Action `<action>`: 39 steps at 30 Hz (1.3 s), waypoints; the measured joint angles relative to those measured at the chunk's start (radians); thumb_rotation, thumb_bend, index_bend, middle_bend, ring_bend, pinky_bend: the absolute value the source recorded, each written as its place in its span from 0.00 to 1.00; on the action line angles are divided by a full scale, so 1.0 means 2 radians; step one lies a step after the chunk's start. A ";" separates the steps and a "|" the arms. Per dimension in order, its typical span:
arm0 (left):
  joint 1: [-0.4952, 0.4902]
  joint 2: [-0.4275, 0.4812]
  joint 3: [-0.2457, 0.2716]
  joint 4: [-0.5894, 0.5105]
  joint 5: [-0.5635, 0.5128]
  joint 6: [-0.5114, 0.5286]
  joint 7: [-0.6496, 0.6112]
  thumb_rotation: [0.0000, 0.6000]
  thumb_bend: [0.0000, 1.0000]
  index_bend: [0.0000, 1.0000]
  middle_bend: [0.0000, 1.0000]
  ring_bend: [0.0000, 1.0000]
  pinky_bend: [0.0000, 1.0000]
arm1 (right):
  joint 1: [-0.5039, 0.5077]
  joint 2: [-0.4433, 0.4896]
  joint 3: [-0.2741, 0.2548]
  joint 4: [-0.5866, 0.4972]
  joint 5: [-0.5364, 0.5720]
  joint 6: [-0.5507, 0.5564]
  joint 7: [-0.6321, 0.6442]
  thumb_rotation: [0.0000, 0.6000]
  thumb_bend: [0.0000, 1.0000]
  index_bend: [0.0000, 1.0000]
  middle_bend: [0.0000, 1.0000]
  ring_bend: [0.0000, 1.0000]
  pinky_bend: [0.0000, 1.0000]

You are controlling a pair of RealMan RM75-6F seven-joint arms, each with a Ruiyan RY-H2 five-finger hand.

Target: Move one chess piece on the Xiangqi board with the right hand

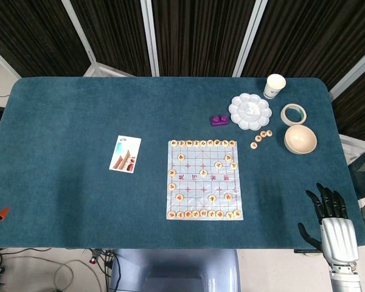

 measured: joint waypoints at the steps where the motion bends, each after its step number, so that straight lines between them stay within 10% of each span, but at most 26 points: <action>1: 0.000 0.000 0.000 0.000 0.000 0.000 0.000 1.00 0.00 0.08 0.00 0.00 0.01 | 0.000 0.000 0.000 0.000 0.000 0.000 0.000 1.00 0.38 0.14 0.00 0.00 0.05; 39: 0.000 0.002 -0.001 -0.001 -0.003 -0.001 -0.002 1.00 0.00 0.08 0.00 0.00 0.01 | 0.016 0.028 0.005 -0.016 0.007 -0.027 0.040 1.00 0.38 0.14 0.00 0.00 0.05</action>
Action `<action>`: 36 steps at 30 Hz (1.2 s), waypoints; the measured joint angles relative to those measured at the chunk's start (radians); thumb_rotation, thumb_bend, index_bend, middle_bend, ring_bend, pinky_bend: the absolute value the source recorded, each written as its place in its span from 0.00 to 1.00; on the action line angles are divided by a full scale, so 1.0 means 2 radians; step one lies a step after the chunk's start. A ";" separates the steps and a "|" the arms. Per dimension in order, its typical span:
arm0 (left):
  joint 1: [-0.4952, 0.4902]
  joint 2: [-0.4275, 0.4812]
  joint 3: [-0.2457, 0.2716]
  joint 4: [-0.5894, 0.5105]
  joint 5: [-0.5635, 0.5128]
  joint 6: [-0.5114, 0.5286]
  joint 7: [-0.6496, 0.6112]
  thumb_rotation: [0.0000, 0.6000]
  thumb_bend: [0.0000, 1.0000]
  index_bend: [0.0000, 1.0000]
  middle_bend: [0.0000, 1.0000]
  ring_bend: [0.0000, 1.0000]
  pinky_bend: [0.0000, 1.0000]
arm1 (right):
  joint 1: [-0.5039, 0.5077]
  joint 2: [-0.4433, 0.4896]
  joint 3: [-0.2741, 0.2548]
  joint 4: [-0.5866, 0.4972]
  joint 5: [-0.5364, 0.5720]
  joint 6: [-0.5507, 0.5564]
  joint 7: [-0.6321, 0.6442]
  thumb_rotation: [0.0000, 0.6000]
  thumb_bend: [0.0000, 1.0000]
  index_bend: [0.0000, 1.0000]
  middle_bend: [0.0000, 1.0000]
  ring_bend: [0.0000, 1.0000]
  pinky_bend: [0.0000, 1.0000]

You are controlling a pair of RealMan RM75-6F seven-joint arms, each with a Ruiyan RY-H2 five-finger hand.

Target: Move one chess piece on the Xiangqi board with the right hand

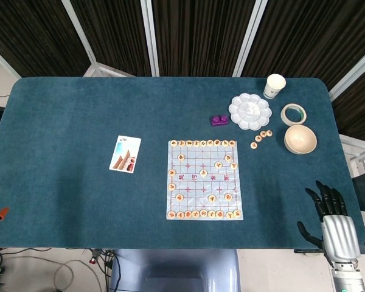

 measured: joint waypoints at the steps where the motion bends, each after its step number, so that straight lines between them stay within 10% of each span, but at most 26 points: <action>1: 0.000 0.000 0.000 0.000 0.000 0.000 0.000 1.00 0.00 0.08 0.00 0.00 0.01 | 0.005 0.003 0.002 -0.001 0.003 -0.008 0.001 1.00 0.38 0.14 0.00 0.00 0.05; 18: -0.002 -0.005 0.000 0.001 -0.002 -0.002 0.008 1.00 0.00 0.08 0.00 0.00 0.01 | 0.167 0.035 0.094 -0.048 0.177 -0.222 -0.064 1.00 0.38 0.18 0.00 0.00 0.05; 36: -0.003 -0.001 -0.003 0.005 -0.010 -0.007 -0.001 1.00 0.00 0.08 0.00 0.00 0.01 | 0.336 -0.151 0.136 0.018 0.385 -0.246 -0.277 1.00 0.38 0.29 0.00 0.00 0.05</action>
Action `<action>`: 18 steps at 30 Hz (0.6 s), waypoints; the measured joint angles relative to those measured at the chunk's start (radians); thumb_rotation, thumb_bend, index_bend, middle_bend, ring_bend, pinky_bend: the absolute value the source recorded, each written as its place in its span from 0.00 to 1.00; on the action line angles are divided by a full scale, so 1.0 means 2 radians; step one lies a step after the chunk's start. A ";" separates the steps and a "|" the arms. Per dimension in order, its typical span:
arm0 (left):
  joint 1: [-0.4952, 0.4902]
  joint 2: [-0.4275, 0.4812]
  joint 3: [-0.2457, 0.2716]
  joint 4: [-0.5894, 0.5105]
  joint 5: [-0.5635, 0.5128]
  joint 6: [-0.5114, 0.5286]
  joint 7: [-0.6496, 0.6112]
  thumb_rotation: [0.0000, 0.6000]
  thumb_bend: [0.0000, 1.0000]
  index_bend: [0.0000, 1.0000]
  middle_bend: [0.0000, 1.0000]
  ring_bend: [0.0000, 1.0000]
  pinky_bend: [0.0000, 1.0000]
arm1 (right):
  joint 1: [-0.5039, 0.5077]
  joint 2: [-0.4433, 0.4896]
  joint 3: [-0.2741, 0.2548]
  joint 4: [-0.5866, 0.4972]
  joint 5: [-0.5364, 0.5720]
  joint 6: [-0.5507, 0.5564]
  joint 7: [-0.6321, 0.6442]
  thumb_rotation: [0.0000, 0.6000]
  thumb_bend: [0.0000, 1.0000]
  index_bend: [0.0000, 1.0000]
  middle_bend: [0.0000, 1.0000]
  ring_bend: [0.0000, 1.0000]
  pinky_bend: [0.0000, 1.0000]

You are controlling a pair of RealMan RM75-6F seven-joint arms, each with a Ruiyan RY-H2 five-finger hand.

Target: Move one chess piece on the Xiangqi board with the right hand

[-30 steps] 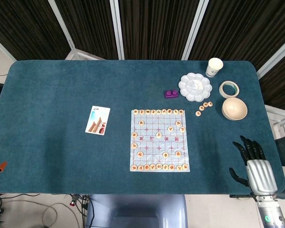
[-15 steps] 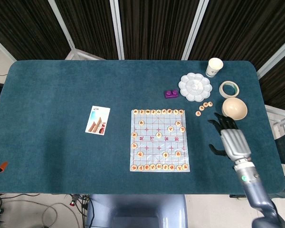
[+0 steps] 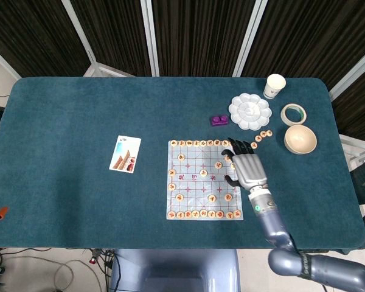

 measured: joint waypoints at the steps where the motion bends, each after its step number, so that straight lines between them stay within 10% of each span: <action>1: 0.000 0.000 0.000 0.000 -0.001 0.000 -0.001 1.00 0.00 0.08 0.00 0.00 0.01 | 0.007 -0.008 0.000 0.009 0.007 0.000 -0.006 1.00 0.38 0.30 0.00 0.00 0.05; 18: 0.000 0.002 -0.003 0.004 -0.007 0.000 -0.003 1.00 0.00 0.08 0.00 0.00 0.01 | 0.076 -0.091 -0.004 0.149 0.096 -0.017 -0.064 1.00 0.38 0.30 0.00 0.00 0.05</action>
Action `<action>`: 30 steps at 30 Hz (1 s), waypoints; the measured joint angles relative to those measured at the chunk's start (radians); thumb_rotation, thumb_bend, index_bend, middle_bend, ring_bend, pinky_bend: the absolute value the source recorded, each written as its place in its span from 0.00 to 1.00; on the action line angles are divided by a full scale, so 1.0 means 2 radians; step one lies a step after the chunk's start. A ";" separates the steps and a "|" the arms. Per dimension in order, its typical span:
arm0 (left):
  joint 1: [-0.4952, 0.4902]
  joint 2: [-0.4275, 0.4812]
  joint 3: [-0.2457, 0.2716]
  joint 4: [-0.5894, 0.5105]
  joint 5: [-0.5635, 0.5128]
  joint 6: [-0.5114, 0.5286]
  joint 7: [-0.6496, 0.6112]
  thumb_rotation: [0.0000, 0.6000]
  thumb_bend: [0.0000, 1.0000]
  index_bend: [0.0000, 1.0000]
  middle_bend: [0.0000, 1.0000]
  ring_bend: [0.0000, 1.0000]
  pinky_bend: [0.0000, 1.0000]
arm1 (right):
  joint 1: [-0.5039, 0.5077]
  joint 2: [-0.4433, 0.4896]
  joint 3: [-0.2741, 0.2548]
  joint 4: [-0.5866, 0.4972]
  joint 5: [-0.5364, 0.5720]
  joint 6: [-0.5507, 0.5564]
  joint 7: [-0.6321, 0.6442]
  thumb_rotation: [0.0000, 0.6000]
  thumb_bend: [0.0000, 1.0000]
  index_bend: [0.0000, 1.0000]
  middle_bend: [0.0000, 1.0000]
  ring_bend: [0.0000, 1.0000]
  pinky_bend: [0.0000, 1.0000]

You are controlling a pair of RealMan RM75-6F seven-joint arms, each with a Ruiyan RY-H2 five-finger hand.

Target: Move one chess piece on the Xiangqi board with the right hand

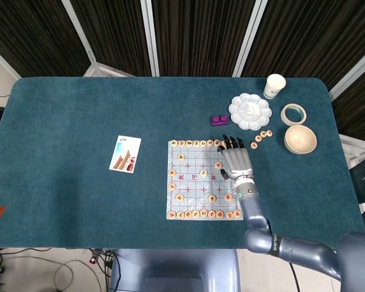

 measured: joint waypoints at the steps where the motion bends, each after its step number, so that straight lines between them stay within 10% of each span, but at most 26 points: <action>1: 0.000 0.000 0.000 0.000 0.000 0.000 0.000 1.00 0.00 0.08 0.00 0.00 0.01 | 0.002 -0.002 0.000 0.005 0.003 -0.001 -0.001 1.00 0.38 0.30 0.00 0.00 0.05; 30: 0.000 0.004 -0.003 0.002 -0.007 -0.003 -0.007 1.00 0.00 0.08 0.00 0.00 0.01 | 0.028 -0.052 -0.006 0.087 0.032 -0.017 -0.001 1.00 0.38 0.42 0.00 0.00 0.05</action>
